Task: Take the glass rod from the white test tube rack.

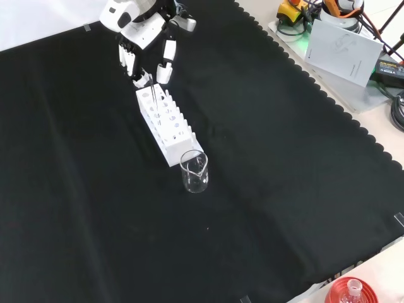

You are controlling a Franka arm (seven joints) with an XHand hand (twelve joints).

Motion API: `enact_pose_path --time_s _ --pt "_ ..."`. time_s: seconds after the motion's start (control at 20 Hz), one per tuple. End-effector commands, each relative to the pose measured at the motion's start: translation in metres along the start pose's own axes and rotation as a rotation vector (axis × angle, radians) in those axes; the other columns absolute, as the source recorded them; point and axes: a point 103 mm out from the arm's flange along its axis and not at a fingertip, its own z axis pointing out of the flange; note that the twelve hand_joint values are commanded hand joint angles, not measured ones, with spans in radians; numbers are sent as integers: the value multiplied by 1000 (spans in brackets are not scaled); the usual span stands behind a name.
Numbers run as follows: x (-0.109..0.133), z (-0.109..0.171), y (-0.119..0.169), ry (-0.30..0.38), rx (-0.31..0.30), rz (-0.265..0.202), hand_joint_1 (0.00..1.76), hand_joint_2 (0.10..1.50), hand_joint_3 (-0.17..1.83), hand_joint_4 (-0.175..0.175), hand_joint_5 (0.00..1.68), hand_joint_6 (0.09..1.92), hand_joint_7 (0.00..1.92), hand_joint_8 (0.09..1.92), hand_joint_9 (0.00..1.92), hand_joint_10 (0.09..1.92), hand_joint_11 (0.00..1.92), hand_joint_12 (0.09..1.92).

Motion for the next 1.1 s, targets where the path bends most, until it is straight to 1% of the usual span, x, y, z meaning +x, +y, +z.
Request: enact_pose_path --time_s 0.05,0.15,0.25,0.3,0.35,0.4,0.45,0.5,0.55,0.7,0.75,0.8,0.9,1.0,1.1 --pt "2 -2 4 -45 -10 -8 1071 956 -175 -175 944 779 1104 644 1158 554 1046 1101" --pt "3 -2 5 -59 -7 -7 1089 958 -175 -175 1015 728 1143 619 1198 516 1089 1081" --pt "2 -1 6 -55 -4 -9 1125 1028 -167 -48 1174 618 1179 604 1233 490 1123 1073" --pt "1 -1 6 -55 -2 -9 1134 1047 -171 -6 1223 574 1195 595 1249 478 1138 1065" --pt "1 0 7 -55 0 -11 1139 1057 -173 16 1251 548 1209 591 1264 472 1153 1060" --pt "1 1 6 -60 -2 -14 1143 1061 -175 21 1269 528 1227 583 1283 462 1178 1042" --pt "1 2 6 -64 -6 -16 1149 1061 -175 14 1282 510 1247 570 1305 447 1208 1017" --pt "1 2 6 -72 -13 -17 1157 1060 -175 -5 1295 489 1276 546 1341 421 1251 983" --pt "0 2 6 -80 -26 -18 1169 1058 -175 -42 1308 468 1316 515 1387 384 1309 935" --pt "0 -1 3 -84 -94 -23 1272 1045 -175 -24 1284 477 1488 205 1523 263 1457 762" --pt "0 -2 2 -84 -117 -24 1287 1040 -175 -33 1292 453 1531 131 1568 234 1491 700" --pt "0 -4 2 -77 -134 -23 1297 1036 -175 -49 1303 422 1564 87 1610 214 1530 632" --pt "-1 -7 0 -68 -162 -23 1311 1028 -175 -94 1330 345 1605 87 1677 192 1595 524" --pt "-1 -12 -1 -67 -186 -28 1321 1022 -175 -130 1363 260 1624 87 1717 186 1628 479" --pt "1 -16 -3 -70 -211 -36 1327 1019 -175 -158 1384 203 1633 87 1739 183 1646 459"
